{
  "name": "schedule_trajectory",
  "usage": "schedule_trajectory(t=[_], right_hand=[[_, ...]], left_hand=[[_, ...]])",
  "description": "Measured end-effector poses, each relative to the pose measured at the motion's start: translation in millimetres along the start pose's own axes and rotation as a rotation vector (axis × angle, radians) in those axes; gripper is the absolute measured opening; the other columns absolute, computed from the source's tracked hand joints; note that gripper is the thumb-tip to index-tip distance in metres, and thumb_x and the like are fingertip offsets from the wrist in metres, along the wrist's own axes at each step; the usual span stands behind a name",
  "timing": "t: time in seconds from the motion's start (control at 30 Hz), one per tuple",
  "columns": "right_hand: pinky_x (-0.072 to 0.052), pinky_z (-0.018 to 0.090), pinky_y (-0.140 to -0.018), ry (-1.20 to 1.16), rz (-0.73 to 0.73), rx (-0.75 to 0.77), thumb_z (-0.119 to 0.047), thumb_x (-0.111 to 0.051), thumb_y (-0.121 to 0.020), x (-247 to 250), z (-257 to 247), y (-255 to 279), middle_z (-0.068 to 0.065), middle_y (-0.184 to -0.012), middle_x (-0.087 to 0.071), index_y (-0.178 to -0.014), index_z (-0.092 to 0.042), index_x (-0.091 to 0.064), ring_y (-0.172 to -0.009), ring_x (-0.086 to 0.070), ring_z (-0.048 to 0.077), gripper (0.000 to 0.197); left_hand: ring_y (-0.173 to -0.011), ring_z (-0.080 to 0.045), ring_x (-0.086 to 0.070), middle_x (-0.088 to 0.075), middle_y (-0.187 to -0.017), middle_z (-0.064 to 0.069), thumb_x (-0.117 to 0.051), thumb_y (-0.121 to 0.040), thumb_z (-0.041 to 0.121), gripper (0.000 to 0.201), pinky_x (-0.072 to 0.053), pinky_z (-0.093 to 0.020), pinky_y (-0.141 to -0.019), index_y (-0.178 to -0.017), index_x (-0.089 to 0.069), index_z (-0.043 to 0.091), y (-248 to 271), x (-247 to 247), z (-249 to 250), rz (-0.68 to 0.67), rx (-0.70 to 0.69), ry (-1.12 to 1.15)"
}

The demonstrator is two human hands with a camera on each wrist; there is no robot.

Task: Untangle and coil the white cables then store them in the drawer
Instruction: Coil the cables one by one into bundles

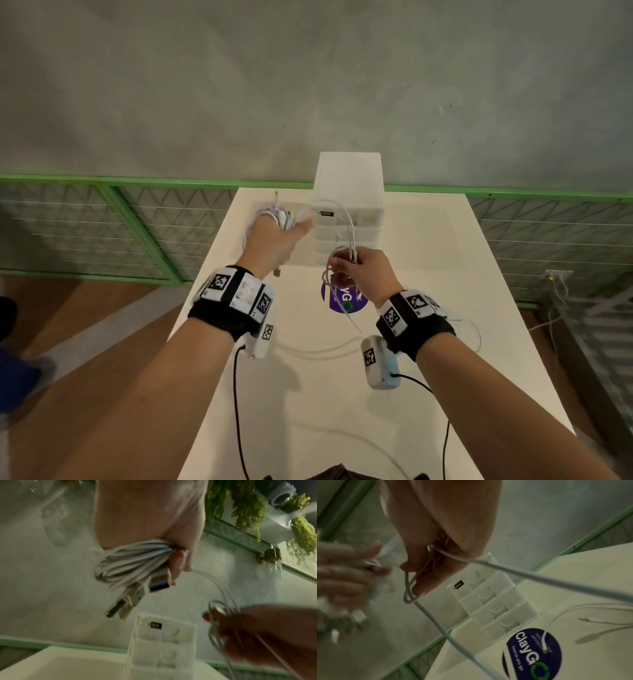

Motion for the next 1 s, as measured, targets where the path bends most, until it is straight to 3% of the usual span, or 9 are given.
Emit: schedule_trajectory(t=[0.13, 0.3, 0.47, 0.6, 0.67, 0.73, 0.8, 0.9, 1.0], right_hand=[[-0.059, 0.028, -0.059, -0.165, -0.012, -0.009, 0.000, -0.064, -0.083, -5, -8, 3, 0.011, -0.068, -0.064, -0.092, -0.003, -0.061, -0.052, -0.066, 0.016, 0.009], [-0.059, 0.032, -0.060, -0.212, 0.012, 0.025, -0.002, -0.060, -0.086, -2, -12, 8, 0.009, -0.073, -0.066, -0.099, -0.008, -0.059, -0.059, -0.067, 0.019, 0.014], [-0.056, 0.031, -0.055, -0.012, 0.049, 0.014, -0.012, -0.062, -0.087, 10, -10, 4, 0.016, -0.088, -0.070, -0.101, -0.013, -0.055, -0.066, -0.069, 0.022, 0.015], [-0.050, 0.024, -0.074, 0.279, 0.280, 0.172, -0.036, -0.074, -0.075, 17, -5, 4, -0.002, -0.108, -0.055, -0.126, -0.022, -0.045, -0.088, -0.058, 0.011, 0.060], [-0.048, 0.023, -0.074, 0.405, 0.403, 0.443, -0.031, -0.072, -0.078, 19, -13, 8, -0.004, -0.104, -0.054, -0.115, -0.021, -0.056, -0.087, -0.052, 0.009, 0.041], [-0.048, 0.027, -0.068, 0.547, 0.313, 0.587, -0.020, -0.067, -0.082, 12, -23, 10, -0.003, -0.096, -0.062, -0.097, -0.019, -0.069, -0.073, -0.051, 0.008, 0.015], [-0.050, 0.030, -0.069, 0.719, 0.144, 0.577, -0.016, -0.064, -0.083, 2, -25, 9, -0.001, -0.103, -0.064, -0.097, -0.022, -0.072, -0.074, -0.055, 0.012, 0.017], [-0.050, 0.033, -0.078, 0.877, 0.066, 0.434, -0.024, -0.065, -0.083, -1, -19, 3, 0.002, -0.120, -0.054, -0.103, -0.025, -0.071, -0.100, -0.058, 0.022, 0.021], [-0.048, 0.031, -0.071, 0.846, 0.070, 0.367, -0.032, -0.072, -0.077, 4, -19, 1, 0.004, -0.105, -0.053, -0.089, -0.022, -0.074, -0.089, -0.058, 0.024, 0.015]], left_hand=[[-0.031, -0.013, -0.043, -0.049, -0.037, 0.006, -0.079, -0.063, 0.053, 0.050, -0.036, -0.023, -0.041, -0.073, -0.055, 0.011, 16, -23, -16, -0.217, 0.022, -0.121], [-0.034, -0.018, -0.038, -0.044, -0.036, 0.001, -0.074, -0.079, 0.028, 0.035, -0.033, -0.024, -0.042, -0.062, -0.046, 0.016, 23, -26, -22, -0.384, 0.094, -0.143], [-0.030, -0.015, -0.035, -0.042, -0.037, 0.001, -0.068, -0.084, 0.017, 0.023, -0.030, -0.023, -0.040, -0.072, -0.050, 0.008, 23, -24, -31, -0.272, 0.139, -0.042], [-0.048, -0.023, -0.048, -0.052, -0.057, -0.006, -0.071, -0.078, 0.029, 0.027, -0.042, -0.031, -0.053, -0.071, -0.050, 0.013, 14, -21, -34, -0.096, 0.091, -0.192], [-0.054, -0.024, -0.049, -0.052, -0.061, -0.008, -0.071, -0.078, 0.032, 0.032, -0.042, -0.033, -0.057, -0.066, -0.047, 0.013, 13, -20, -32, -0.113, 0.077, -0.261], [-0.053, -0.024, -0.048, -0.051, -0.059, -0.007, -0.070, -0.080, 0.031, 0.035, -0.040, -0.031, -0.056, -0.062, -0.045, 0.014, 13, -22, -30, -0.143, 0.066, -0.305], [-0.050, -0.021, -0.046, -0.048, -0.055, -0.001, -0.070, -0.080, 0.028, 0.034, -0.037, -0.028, -0.054, -0.061, -0.043, 0.019, 15, -26, -28, -0.186, 0.043, -0.259], [-0.042, -0.018, -0.042, -0.046, -0.044, 0.004, -0.067, -0.080, 0.018, 0.032, -0.035, -0.024, -0.046, -0.060, -0.043, 0.022, 20, -30, -24, -0.239, 0.035, -0.151], [-0.041, -0.017, -0.039, -0.043, -0.046, 0.002, -0.065, -0.081, 0.012, 0.032, -0.033, -0.024, -0.046, -0.061, -0.040, 0.019, 23, -30, -22, -0.253, 0.038, -0.125]])
Point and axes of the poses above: each hand's wrist, its own y-axis away from the middle knuckle, its own x-axis out of the back of the hand, z = x × y, the point moved 2 cm from there along -y, towards the middle knuckle
